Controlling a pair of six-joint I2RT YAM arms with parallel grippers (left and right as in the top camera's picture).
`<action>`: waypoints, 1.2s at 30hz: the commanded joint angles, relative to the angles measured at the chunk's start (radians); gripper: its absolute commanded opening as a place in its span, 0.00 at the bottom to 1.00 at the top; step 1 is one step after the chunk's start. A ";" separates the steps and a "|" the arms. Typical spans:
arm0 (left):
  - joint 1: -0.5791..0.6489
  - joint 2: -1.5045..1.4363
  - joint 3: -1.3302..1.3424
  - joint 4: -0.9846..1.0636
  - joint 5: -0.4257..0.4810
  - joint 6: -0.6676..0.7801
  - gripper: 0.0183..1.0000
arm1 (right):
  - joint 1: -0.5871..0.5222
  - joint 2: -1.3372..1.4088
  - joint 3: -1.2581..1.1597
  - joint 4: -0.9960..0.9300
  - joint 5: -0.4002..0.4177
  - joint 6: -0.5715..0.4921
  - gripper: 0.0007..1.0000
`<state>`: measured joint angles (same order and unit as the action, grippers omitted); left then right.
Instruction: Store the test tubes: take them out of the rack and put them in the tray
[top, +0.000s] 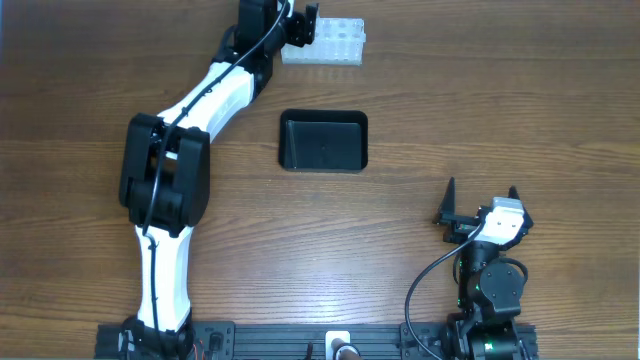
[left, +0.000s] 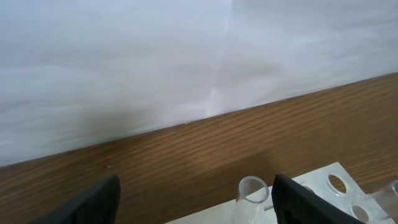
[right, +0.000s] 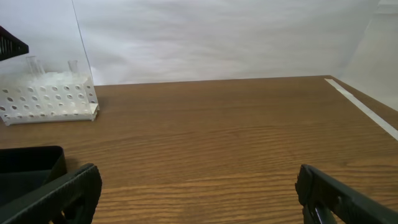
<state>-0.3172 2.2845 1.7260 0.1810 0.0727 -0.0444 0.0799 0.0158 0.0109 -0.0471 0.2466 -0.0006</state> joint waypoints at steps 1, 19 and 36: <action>0.006 0.047 0.024 0.019 0.025 0.018 0.77 | 0.000 -0.009 -0.006 -0.001 0.013 0.003 0.99; -0.006 0.093 0.031 0.094 0.058 0.014 0.65 | 0.000 -0.009 -0.006 -0.001 0.013 0.003 0.99; -0.031 0.106 0.030 0.092 0.076 0.014 0.40 | 0.000 -0.009 -0.006 -0.001 0.013 0.003 0.99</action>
<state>-0.3443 2.3573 1.7317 0.2726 0.1322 -0.0444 0.0799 0.0158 0.0109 -0.0471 0.2470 0.0006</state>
